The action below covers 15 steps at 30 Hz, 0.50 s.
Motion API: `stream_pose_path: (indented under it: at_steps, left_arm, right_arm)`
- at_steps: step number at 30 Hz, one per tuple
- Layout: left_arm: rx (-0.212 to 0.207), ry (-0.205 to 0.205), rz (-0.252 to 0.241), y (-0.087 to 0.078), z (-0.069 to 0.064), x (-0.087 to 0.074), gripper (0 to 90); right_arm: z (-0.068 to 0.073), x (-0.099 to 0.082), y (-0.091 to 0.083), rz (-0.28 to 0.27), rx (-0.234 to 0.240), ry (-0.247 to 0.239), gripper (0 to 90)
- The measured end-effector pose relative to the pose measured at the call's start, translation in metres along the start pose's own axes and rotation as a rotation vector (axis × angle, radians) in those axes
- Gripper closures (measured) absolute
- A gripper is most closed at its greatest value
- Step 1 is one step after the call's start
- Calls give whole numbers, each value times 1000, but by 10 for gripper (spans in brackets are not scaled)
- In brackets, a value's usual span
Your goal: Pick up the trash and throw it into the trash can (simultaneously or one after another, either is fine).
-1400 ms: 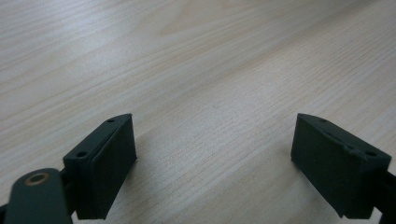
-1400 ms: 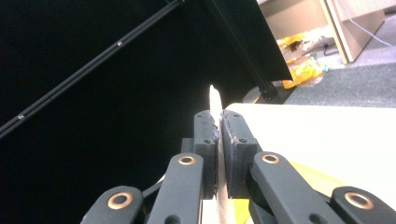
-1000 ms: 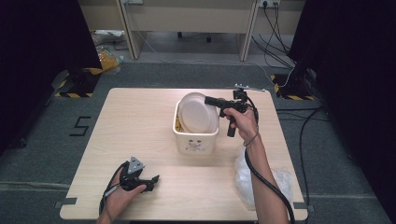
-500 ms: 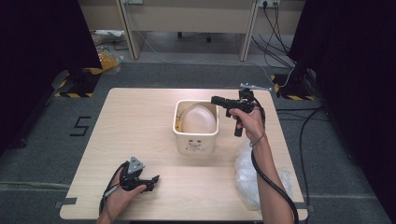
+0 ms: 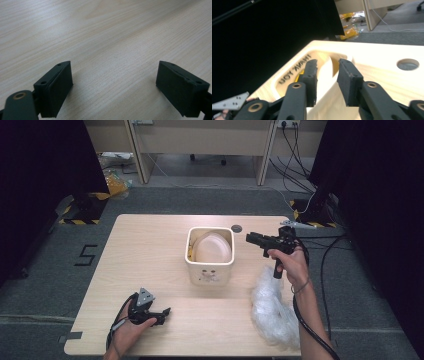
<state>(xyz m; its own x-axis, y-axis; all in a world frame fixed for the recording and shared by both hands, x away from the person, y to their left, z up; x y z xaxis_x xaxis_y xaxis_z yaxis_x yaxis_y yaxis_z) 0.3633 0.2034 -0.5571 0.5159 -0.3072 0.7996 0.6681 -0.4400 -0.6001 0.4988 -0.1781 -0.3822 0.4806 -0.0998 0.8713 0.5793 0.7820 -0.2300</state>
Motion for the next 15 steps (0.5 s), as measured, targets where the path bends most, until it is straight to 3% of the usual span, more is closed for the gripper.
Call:
stream_pose_path:
  at_steps: [15]
  left_arm:
    - [1,0,0,0,0,0,130]
  right_arm:
    - [-2,-35,-39,54,-92,-60,521]
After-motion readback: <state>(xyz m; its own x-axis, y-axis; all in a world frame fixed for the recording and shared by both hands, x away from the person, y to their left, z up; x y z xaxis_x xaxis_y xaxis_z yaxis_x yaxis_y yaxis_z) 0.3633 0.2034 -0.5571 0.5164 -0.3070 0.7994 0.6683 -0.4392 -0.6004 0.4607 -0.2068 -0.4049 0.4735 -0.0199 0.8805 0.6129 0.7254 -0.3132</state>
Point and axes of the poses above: each handheld gripper's, and its own axes: y roughly forward along the jaws, x roughly out of its top, z roughly to its left, the point moved 5 cm from there along y, roughly forward along the jaws, and after that the axes turned 5 degrees about -z, right-handed, at the moved point
